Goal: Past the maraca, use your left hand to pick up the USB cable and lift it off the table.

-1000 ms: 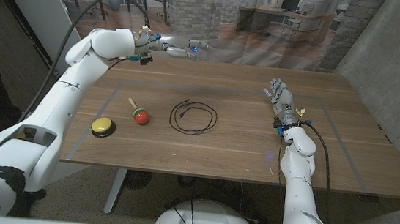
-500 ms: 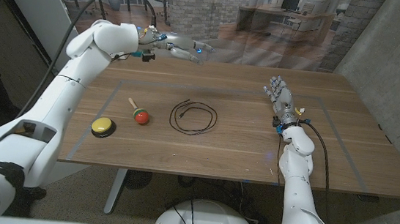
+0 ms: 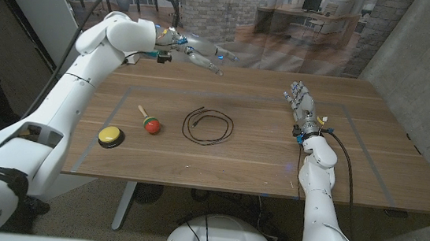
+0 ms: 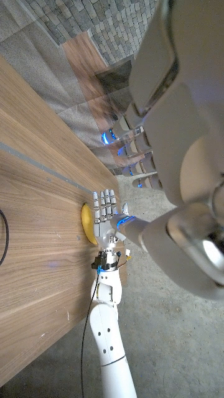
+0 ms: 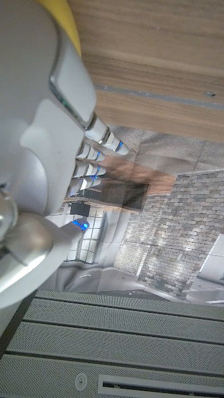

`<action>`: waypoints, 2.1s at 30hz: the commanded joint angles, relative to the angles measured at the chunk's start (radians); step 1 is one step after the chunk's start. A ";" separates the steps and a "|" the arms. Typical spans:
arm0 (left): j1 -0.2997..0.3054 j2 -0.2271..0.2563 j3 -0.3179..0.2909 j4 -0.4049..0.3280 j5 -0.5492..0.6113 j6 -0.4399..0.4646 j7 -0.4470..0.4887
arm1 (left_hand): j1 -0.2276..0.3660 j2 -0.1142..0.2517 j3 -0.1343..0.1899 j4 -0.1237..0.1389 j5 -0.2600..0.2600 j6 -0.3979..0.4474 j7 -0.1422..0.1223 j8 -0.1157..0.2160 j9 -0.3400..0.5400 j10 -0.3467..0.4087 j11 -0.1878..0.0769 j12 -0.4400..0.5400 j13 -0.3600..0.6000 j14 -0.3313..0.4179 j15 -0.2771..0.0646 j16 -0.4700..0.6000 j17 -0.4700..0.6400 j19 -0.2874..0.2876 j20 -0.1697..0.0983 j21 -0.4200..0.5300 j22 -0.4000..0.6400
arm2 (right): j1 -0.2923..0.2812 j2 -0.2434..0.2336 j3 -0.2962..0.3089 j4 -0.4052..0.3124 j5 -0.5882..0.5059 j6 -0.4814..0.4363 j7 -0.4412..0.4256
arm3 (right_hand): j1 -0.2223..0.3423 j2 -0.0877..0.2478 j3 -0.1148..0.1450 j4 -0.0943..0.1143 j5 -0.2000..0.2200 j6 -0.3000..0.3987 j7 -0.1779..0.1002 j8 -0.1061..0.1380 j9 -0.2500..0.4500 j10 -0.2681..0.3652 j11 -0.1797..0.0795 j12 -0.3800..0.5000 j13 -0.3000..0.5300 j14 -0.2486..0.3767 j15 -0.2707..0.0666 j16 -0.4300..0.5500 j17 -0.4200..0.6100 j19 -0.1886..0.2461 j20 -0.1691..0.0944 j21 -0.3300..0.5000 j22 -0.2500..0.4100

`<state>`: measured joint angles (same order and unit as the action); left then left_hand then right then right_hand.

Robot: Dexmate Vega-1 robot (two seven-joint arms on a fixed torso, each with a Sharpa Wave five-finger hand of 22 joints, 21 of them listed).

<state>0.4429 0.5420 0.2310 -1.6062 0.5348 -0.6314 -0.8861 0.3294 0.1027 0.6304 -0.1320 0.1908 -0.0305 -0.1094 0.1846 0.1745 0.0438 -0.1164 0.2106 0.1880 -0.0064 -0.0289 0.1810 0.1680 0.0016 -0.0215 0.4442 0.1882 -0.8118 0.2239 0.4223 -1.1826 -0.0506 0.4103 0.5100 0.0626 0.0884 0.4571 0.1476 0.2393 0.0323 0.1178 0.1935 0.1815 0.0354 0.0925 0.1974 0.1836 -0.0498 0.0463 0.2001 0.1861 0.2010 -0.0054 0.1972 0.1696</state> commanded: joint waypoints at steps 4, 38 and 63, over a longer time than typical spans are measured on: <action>-0.032 0.005 0.023 -0.024 0.031 -0.043 -0.041 | 0.008 -0.016 -0.011 -0.008 0.012 -0.011 -0.006 -0.003 0.004 -0.004 -0.008 -0.002 0.002 -0.002 -0.043 -0.002 0.000 0.010 0.000 -0.004 0.001 | 0.002 0.003 0.000 0.007 0.003 0.018 -0.003 | -0.007 0.059 0.007 0.004 -0.001 0.007 0.006 0.005 0.003 0.009 0.003 0.005 0.005 0.008 0.000 -0.003 0.003 0.013 -0.001 0.003 0.002; -0.129 -0.028 0.109 0.009 0.136 -0.185 -0.061 | 0.129 -0.018 -0.040 -0.035 0.066 -0.030 -0.007 0.002 0.006 -0.005 0.001 0.000 0.004 0.026 -0.017 0.005 0.003 0.033 0.068 -0.010 0.006 | 0.008 0.004 0.003 0.025 0.005 0.038 -0.017 | -0.005 0.070 0.016 0.005 0.000 0.015 0.004 0.004 0.003 0.015 0.002 0.003 0.005 0.011 -0.002 -0.004 0.003 0.015 -0.003 0.001 0.002; -0.153 -0.056 0.146 0.032 0.195 -0.272 -0.040 | 0.252 -0.031 -0.056 -0.048 0.079 0.033 -0.049 0.028 0.010 0.027 -0.040 0.010 0.006 0.060 -0.024 0.011 0.005 0.038 0.078 -0.018 0.007 | 0.004 0.001 0.015 0.022 0.017 0.038 -0.007 | -0.007 0.065 0.018 0.006 -0.001 0.017 0.006 0.002 0.003 0.018 0.003 0.002 0.005 0.012 0.000 -0.005 0.004 0.017 -0.002 0.001 0.002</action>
<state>0.2934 0.4959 0.3652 -1.5791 0.7050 -0.8680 -0.9420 0.5634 0.0744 0.5746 -0.1793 0.2603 -0.0067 -0.1502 0.2079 0.1793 0.0671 -0.1504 0.2118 0.1885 0.0449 -0.0381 0.1873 0.1702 0.0388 0.0449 0.4287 0.1933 -0.8067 0.2265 0.4325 -1.1627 -0.0383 0.4465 0.4970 0.0626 0.0885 0.4692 0.1519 0.2393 0.0430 0.1180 0.1935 0.1816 0.0447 0.0946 0.1974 0.1836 -0.0445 0.0408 0.1962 0.1886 0.2099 -0.0071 0.1972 0.1697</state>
